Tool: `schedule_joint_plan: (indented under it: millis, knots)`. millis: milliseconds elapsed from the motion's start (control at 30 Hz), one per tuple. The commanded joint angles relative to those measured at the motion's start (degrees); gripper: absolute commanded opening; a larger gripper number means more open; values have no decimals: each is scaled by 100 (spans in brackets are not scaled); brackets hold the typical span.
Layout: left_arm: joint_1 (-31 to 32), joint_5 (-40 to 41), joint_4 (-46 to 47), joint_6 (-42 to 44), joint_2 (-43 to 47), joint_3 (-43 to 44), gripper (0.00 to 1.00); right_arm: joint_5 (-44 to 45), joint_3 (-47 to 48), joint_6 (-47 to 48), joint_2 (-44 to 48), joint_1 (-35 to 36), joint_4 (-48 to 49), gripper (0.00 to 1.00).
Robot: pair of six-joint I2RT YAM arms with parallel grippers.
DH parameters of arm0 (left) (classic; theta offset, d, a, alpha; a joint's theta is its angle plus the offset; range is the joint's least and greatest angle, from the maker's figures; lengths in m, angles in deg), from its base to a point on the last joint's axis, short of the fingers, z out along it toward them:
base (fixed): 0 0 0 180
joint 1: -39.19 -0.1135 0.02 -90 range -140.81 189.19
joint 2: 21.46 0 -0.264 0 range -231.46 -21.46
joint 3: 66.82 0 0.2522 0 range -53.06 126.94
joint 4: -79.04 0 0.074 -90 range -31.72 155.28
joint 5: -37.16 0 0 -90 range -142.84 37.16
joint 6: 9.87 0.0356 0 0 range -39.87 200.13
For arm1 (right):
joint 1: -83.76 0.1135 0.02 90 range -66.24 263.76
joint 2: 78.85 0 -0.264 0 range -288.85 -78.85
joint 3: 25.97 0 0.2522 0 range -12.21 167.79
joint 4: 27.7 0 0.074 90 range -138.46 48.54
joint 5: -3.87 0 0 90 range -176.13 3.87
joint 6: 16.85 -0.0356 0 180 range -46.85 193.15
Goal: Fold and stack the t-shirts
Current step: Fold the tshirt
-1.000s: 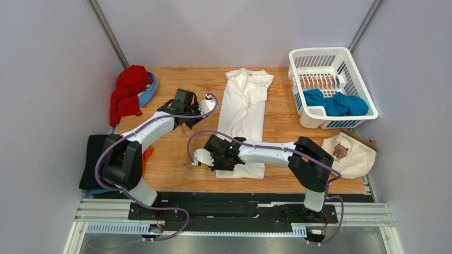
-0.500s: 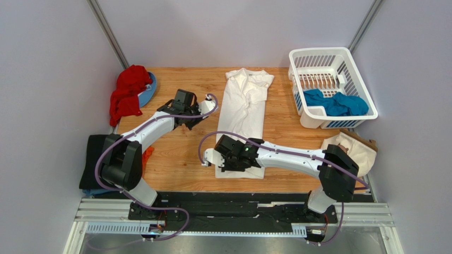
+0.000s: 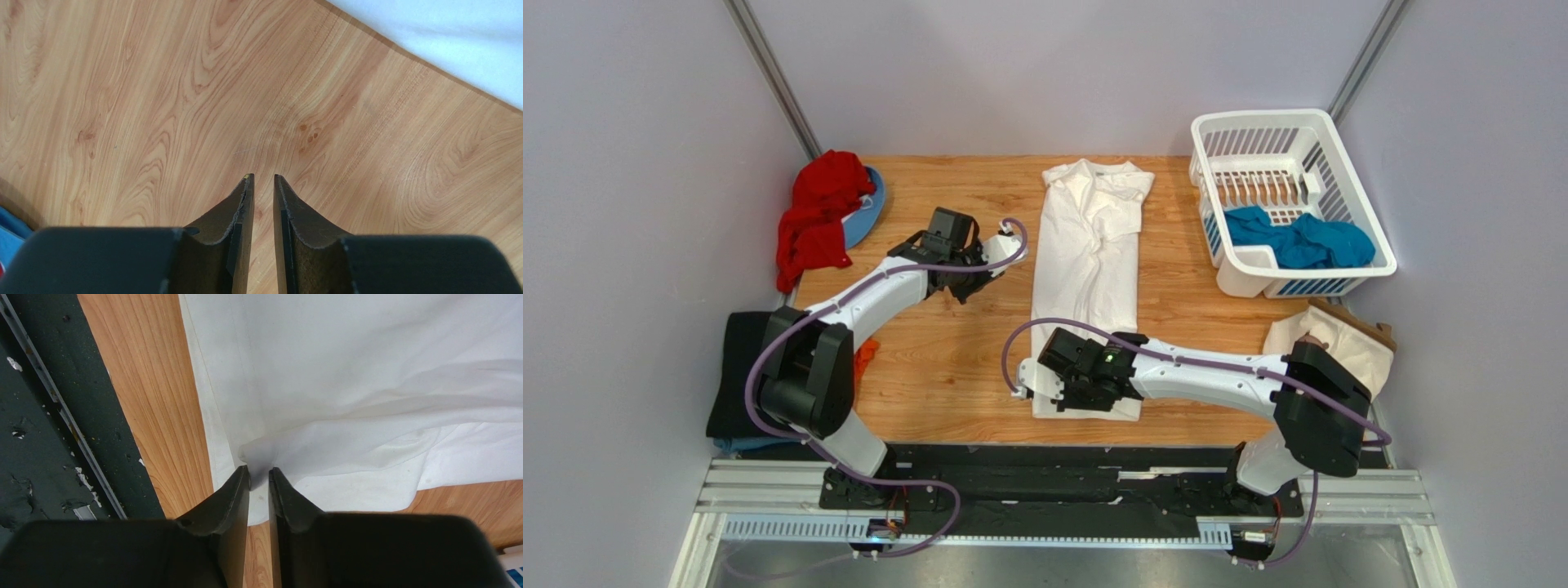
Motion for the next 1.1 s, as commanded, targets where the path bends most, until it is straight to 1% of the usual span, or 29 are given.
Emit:
schedule_joint_plan:
  millis: [0,67,133,167,400,533,600,700,733,800,833,933,1067]
  knots:
    - [-34,-56,-7,133,-37,219,26,74,-32,-169,201,31,57,28]
    - [-34,-64,1,133,-45,219,26,91,-41,-178,227,31,84,37]
    - [-34,-56,-16,142,-54,219,26,135,-41,-178,253,31,101,40]
    - [-34,-73,-34,159,-45,228,26,153,-33,-178,262,31,93,43]
    - [-25,-170,-297,177,191,219,26,565,47,-108,499,31,-66,46]
    - [27,-266,-682,125,490,227,27,1109,-23,-63,693,31,-110,47]
    - [106,-398,-903,116,587,254,27,1216,-172,-46,815,13,-110,47]
    - [449,-582,-1465,142,798,263,27,1287,-410,-37,965,-39,-83,47]
    - [685,-635,-1701,133,938,245,27,1287,-628,-63,1079,-83,-40,47]
    - [932,-802,-1826,98,1096,70,28,1287,-857,-55,1228,-136,22,47]
    - [1159,-872,-1940,55,1228,9,28,1269,-1128,-55,1403,-162,100,47]
    - [1503,-1258,-2107,-77,1361,-168,29,1173,-1551,-37,1737,-171,250,46]
    - [1741,-1646,-2380,-157,1221,-89,33,997,-1781,-107,1993,-180,321,46]
